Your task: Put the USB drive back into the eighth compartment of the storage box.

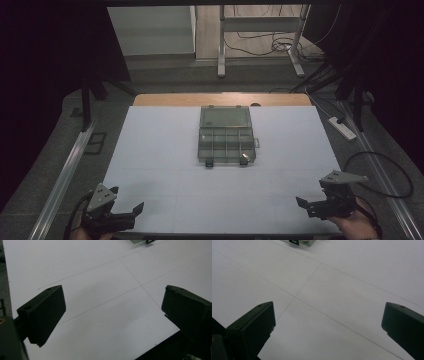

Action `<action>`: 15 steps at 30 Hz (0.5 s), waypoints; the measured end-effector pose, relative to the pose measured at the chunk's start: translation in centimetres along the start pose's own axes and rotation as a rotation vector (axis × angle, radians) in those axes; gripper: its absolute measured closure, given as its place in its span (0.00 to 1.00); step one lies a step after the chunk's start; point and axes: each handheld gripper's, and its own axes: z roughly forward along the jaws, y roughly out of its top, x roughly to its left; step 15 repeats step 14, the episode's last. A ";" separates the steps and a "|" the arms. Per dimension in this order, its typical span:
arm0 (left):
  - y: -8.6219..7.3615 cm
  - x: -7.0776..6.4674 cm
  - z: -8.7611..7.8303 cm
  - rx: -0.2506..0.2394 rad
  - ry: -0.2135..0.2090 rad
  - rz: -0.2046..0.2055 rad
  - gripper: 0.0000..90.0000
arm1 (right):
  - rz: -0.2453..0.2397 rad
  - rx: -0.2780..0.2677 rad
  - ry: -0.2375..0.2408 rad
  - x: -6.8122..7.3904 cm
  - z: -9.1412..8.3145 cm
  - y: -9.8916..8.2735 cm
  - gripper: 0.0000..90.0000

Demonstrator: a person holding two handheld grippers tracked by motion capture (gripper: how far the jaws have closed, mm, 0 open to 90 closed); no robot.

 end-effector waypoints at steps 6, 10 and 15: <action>0.0 0.0 0.0 0.000 0.000 -0.001 0.06 | 0.005 -0.001 -0.019 0.0 -0.5 -0.3 0.00; 0.0 0.0 0.0 0.001 0.000 -0.001 0.06 | 0.016 -0.001 -0.021 -0.1 -0.8 -0.4 0.00; 0.1 0.0 0.1 0.002 -0.002 0.000 0.06 | 0.017 -0.006 -0.026 -0.1 -0.9 -0.5 0.00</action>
